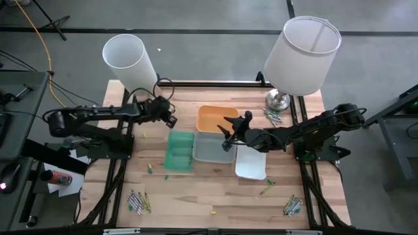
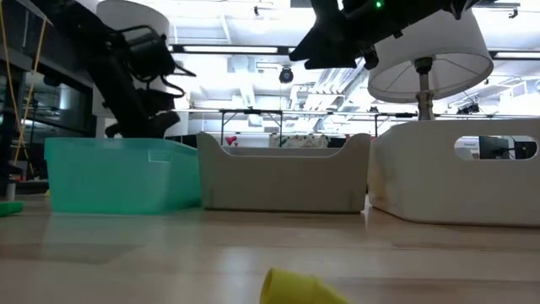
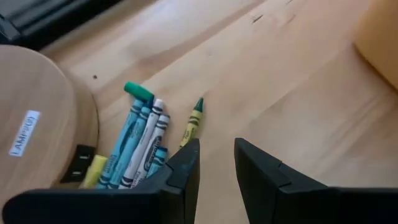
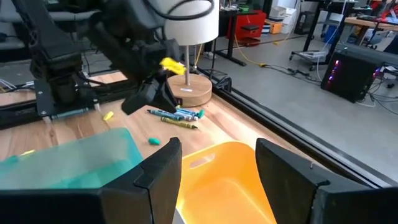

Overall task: Sort crayons
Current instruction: Put the green crayon into the green bin

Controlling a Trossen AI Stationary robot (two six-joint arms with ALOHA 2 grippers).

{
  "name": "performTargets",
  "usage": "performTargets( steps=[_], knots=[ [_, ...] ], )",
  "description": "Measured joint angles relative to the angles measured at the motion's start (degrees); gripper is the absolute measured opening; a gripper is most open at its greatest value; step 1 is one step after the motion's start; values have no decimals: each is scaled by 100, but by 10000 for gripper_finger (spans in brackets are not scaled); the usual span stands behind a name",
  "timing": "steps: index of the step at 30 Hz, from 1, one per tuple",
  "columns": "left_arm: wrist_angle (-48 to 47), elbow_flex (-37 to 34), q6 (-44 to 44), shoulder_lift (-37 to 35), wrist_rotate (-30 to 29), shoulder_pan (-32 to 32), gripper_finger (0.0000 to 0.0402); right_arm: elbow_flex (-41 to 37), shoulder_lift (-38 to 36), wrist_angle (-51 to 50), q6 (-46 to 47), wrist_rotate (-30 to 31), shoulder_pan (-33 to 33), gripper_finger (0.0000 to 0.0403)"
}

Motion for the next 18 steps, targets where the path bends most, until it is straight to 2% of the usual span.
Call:
performTargets(
  steps=[6, 18],
  knots=[
    [241, 0, 250, 438, 717, 549, 87, 0, 0, 2, 1, -40, -7, 199],
    [534, 0, 358, 1186, 657, 782, 87, 0, 0, -2, -7, -137, -109, 199]
  ],
)
